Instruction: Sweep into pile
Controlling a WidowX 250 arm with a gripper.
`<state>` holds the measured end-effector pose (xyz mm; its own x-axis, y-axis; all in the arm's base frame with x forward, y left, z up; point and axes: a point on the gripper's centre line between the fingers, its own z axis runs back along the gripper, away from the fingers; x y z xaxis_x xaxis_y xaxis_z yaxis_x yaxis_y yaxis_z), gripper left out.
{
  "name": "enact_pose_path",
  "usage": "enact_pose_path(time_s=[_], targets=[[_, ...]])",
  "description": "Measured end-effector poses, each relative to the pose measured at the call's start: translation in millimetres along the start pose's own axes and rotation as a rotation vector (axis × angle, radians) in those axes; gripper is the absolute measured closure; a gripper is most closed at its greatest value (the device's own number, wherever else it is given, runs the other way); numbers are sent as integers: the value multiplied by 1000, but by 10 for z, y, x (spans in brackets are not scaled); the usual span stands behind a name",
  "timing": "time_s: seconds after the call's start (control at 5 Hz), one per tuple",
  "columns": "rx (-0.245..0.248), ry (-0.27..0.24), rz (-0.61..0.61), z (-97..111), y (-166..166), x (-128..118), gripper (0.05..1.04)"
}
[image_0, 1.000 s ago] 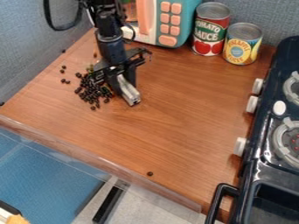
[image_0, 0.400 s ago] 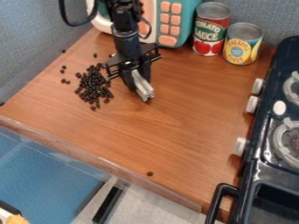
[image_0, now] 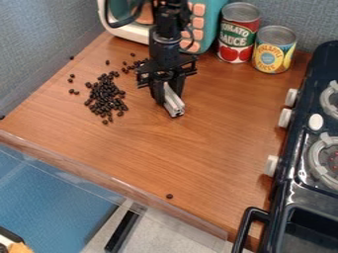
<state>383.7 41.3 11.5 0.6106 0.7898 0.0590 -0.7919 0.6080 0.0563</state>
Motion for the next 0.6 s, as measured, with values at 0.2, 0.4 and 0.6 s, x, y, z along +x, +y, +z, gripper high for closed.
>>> enact_pose_path(time_s=[0.2, 0.4, 0.6], targets=[[70, 11, -22, -16, -15, 5, 653], [57, 40, -56, -1, -30, -35, 368], [-16, 82, -131, 198, -29, -131, 112]])
